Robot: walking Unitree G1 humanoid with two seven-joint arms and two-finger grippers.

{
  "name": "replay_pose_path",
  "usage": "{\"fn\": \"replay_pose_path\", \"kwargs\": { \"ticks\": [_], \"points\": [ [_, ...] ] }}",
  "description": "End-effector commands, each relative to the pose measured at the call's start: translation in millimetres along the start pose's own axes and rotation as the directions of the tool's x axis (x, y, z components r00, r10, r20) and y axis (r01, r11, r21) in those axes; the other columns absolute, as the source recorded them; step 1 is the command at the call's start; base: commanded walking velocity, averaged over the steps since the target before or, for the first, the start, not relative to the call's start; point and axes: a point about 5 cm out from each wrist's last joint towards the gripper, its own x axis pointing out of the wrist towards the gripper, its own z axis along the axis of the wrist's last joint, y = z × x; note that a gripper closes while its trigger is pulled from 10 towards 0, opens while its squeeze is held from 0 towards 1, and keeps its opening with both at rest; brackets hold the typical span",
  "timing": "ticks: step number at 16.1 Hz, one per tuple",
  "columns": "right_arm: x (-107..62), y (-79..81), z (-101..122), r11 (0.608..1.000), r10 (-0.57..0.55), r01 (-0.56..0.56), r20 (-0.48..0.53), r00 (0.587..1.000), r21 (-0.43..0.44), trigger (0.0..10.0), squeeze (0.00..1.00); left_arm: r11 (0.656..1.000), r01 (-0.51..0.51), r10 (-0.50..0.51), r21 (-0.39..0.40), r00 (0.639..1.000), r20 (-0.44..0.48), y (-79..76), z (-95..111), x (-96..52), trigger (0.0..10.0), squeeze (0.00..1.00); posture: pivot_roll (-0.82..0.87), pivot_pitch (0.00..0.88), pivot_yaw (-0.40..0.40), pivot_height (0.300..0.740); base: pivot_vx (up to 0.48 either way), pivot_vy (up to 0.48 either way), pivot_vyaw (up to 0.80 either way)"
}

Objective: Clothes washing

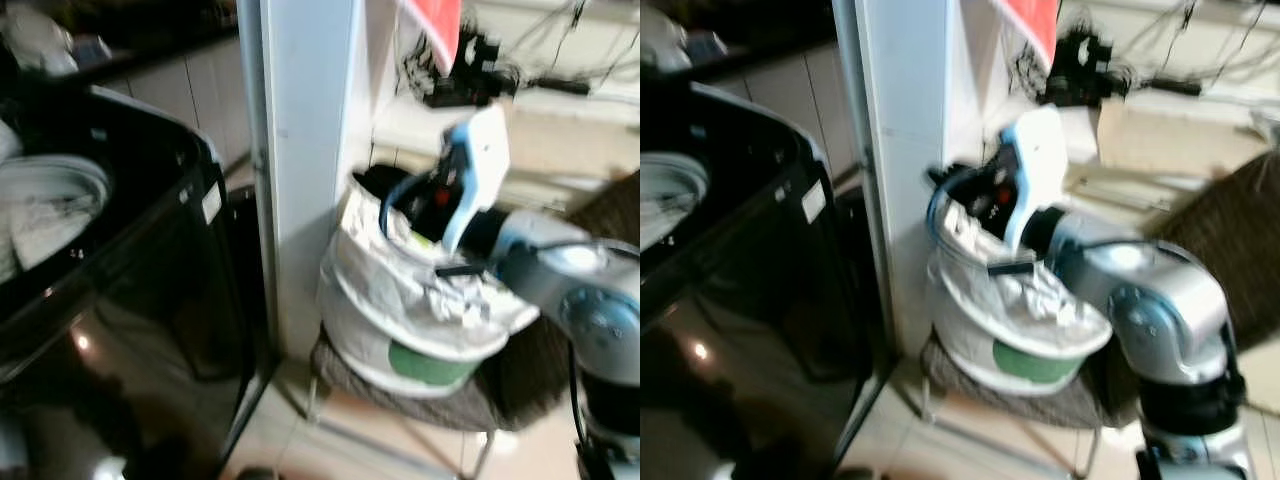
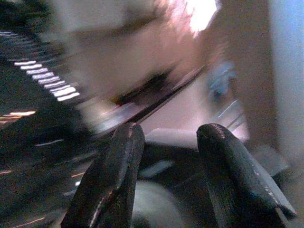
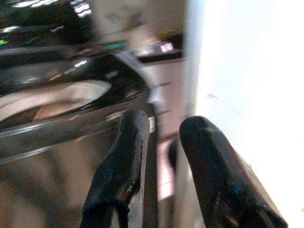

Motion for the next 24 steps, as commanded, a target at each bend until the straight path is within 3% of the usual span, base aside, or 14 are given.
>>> {"fn": "replay_pose_path", "kwargs": {
  "ticks": [1, 2, 3, 4, 6, 8, 11, 14, 15, 16, 17, 19, 21, 24],
  "points": [
    [-1.5, -16.9, 4.1, 0.986, -0.156, 0.158, 0.05, 0.986, -0.052, 10.0, 0.0, 0.992, 0.007, -0.005, -0.126, 1.0, 0.017, -31.8, -7.8, -1.6, 10.0, 0.0, 0.01, 0.004, 0.001, 0.74, 0.0, 0.0, 0.0],
    [-2.5, -27.6, -3.0, 0.956, -0.267, 0.271, 0.044, 0.963, -0.111, 10.0, 0.0, 0.996, 0.003, -0.007, -0.092, 0.999, -0.042, -65.8, -28.4, -6.4, 10.0, 0.0, 0.0, 0.008, -0.001, 0.74, 0.0, 0.0, 0.0],
    [-5.5, -35.9, -12.2, 0.924, -0.354, 0.356, 0.044, 0.934, -0.137, 10.0, 0.0, 0.999, 0.034, -0.035, -0.038, 0.999, -0.026, -93.1, -41.1, -13.0, 10.0, 0.0, -0.01, 0.015, 0.0, 0.74, 0.0, 0.0, 0.0],
    [-11.0, -39.1, -25.2, 0.905, -0.399, 0.4, 0.032, 0.916, -0.148, 10.0, 0.0, 0.995, 0.074, -0.077, -0.062, 0.996, -0.043, -119.4, -56.1, -24.4, 10.0, 0.0, -0.01, 0.02, 0.004, 0.74, 0.0, 0.0, 0.0],
    [-19.2, -35.4, -43.2, 0.901, -0.411, 0.408, 0.012, 0.912, -0.15, 10.0, 0.0, 0.977, 0.149, -0.155, -0.156, 0.987, -0.031, -146.7, -66.2, -42.0, 10.0, 0.0, -0.02, 0.026, 0.009, 0.74, 0.0, 0.0, 0.0],
    [-28.1, -32.5, -60.4, 0.907, -0.409, 0.406, -0.004, 0.913, -0.109, 10.0, 0.0, 0.967, 0.197, -0.198, -0.162, 0.98, 0.008, -163.1, -65.5, -57.5, 10.0, 0.0, -0.02, 0.035, 0.012, 0.74, 0.0, 0.0, 0.0],
    [-32.6, -32.0, -70.7, 0.909, -0.412, 0.412, 0.005, 0.911, -0.059, 10.0, 0.0, 0.969, 0.225, -0.227, -0.102, 0.974, -0.01, -174.2, -75.5, -71.5, 10.0, 0.0, -0.03, 0.041, 0.016, 0.74, 0.097, 0.0, 0.0],
    [-33.9, -41.5, -95.5, 0.853, -0.522, 0.522, -0.008, 0.853, -0.026, 10.0, 0.0, 0.974, 0.21, -0.21, -0.087, 0.978, 0.005, -173.3, -77.9, -75.4, 10.0, 0.0, -0.03, 0.042, 0.017, 0.74, 0.317, 0.0, 0.0],
    [-33.9, -41.9, -105.0, 0.847, -0.529, 0.527, -0.024, 0.848, -0.075, 10.0, 0.0, 0.975, 0.208, -0.208, -0.082, 0.978, 0.004, -172.8, -78.7, -77.5, 10.0, 0.0, -0.02, 0.045, 0.018, 0.74, 0.334, 0.0, 0.0],
    [-30.6, -38.2, -109.6, 0.876, -0.47, 0.459, -0.049, 0.881, -0.148, 10.0, 0.0, 0.976, 0.206, -0.207, -0.073, 0.978, -0.006, -172.1, -80.5, -79.8, 10.0, 0.0, -0.02, 0.046, 0.011, 0.74, 0.334, 0.0, 0.8],
    [-29.7, -37.2, -110.1, 0.884, -0.452, 0.438, -0.057, 0.89, -0.165, 10.0, 0.0, 0.976, 0.205, -0.206, -0.072, 0.979, -0.007, -172.0, -80.8, -80.3, 10.0, 0.0, -0.01, 0.046, 0.008, 0.74, 0.334, 0.0, 0.8],
    [-26.0, -32.7, -102.3, 0.907, -0.41, 0.409, 0.011, 0.912, -0.097, 10.0, 0.0, 0.981, 0.18, -0.18, -0.079, 0.984, -0.002, -169.2, -80.3, -81.5, 10.0, 0.0, 0.0, 0.046, -0.003, 0.74, 0.338, 0.0, 0.8],
    [-33.5, -40.5, -95.3, 0.874, -0.473, 0.478, 0.078, 0.878, -0.081, 10.0, 0.0, 0.98, 0.176, -0.176, -0.089, 0.984, 0.004, -168.5, -79.5, -83.5, 10.0, 0.0, 0.0, 0.046, -0.002, 0.74, 0.334, 0.0, 0.4],
    [-35.0, -39.1, -88.3, 0.897, -0.414, 0.421, 0.082, 0.907, -0.135, 10.0, 0.0, 0.978, 0.173, -0.175, -0.116, 0.985, -0.003, -170.2, -81.0, -83.0, 10.0, 0.0, -0.02, 0.047, 0.009, 0.74, 0.336, 0.0, 0.0]
  ]
}}
